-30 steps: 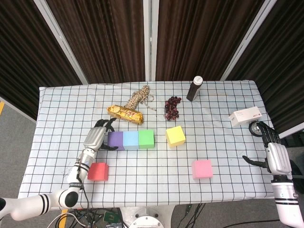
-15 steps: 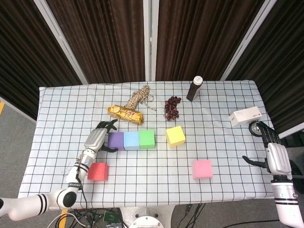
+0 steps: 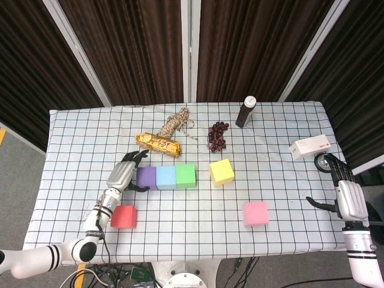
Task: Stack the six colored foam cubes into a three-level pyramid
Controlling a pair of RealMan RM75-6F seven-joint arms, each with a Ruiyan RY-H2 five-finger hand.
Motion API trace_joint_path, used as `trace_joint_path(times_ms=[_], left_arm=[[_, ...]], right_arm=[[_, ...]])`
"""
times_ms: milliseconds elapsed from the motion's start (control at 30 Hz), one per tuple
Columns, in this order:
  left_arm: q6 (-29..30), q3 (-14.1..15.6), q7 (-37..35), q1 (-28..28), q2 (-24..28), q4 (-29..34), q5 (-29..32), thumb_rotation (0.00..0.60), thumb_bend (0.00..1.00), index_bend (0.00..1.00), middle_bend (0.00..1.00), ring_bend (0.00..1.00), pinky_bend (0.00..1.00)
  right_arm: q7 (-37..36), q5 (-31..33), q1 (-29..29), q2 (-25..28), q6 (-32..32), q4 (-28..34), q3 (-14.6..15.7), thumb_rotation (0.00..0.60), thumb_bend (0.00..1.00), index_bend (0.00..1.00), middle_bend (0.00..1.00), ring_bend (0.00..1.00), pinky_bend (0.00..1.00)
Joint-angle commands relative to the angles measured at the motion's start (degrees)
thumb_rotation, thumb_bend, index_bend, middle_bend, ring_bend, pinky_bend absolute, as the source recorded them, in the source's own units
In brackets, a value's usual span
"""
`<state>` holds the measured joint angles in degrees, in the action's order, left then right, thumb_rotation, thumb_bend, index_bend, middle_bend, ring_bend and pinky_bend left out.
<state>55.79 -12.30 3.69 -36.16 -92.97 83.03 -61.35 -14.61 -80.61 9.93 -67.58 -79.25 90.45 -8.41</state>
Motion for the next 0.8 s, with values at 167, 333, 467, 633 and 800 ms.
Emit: trace_joint_path(times_ms=[167,333,467,633,800], left_arm=[[0.27,0.19,0.14,0.01,-0.40,-0.07,-0.24,0.600,0.04,0.03,0.13,0.02,0.00],[0.10,0.33,0.40,-0.24,-0.93,-0.46,-0.38,0.600,0.04,0.03,0.12,0.02,0.00],[0.14,0.24,0.55,-0.46,-1.68,-1.14,-0.35,0.600,0.04,0.03,0.12,0.02,0.00],[0.10,0.16,0.68,-0.75,-2.39,-1.93,-0.52,0.600,0.04,0.03,0.12,0.02,0.00],[-0.12,-0.06,0.48,-0.96,-2.72,-2.51,-0.43,0.600,0.04,0.03,0.12,0.02,0.00]], right_arm=[[0.00,0.16,0.04,-0.05,0.17,-0.10,0.00,0.600,0.01,0.00,0.00,0.00,0.00],[-0.06,0.18,0.04,-0.04,0.22,-0.17,0.01,0.600,0.01,0.00,0.00,0.00,0.00],[-0.16,0.30,0.02,-0.06,0.34,-0.34,0.05,0.600,0.01,0.00,0.00,0.00,0.00],[-0.38,0.40,0.00,-0.10,0.45,-0.52,0.05,0.600,0.01,0.00,0.00,0.00,0.00],[-0.63,0.40,-0.11,-0.08,0.34,-0.72,0.08,0.600,0.01,0.00,0.00,0.00,0.00]])
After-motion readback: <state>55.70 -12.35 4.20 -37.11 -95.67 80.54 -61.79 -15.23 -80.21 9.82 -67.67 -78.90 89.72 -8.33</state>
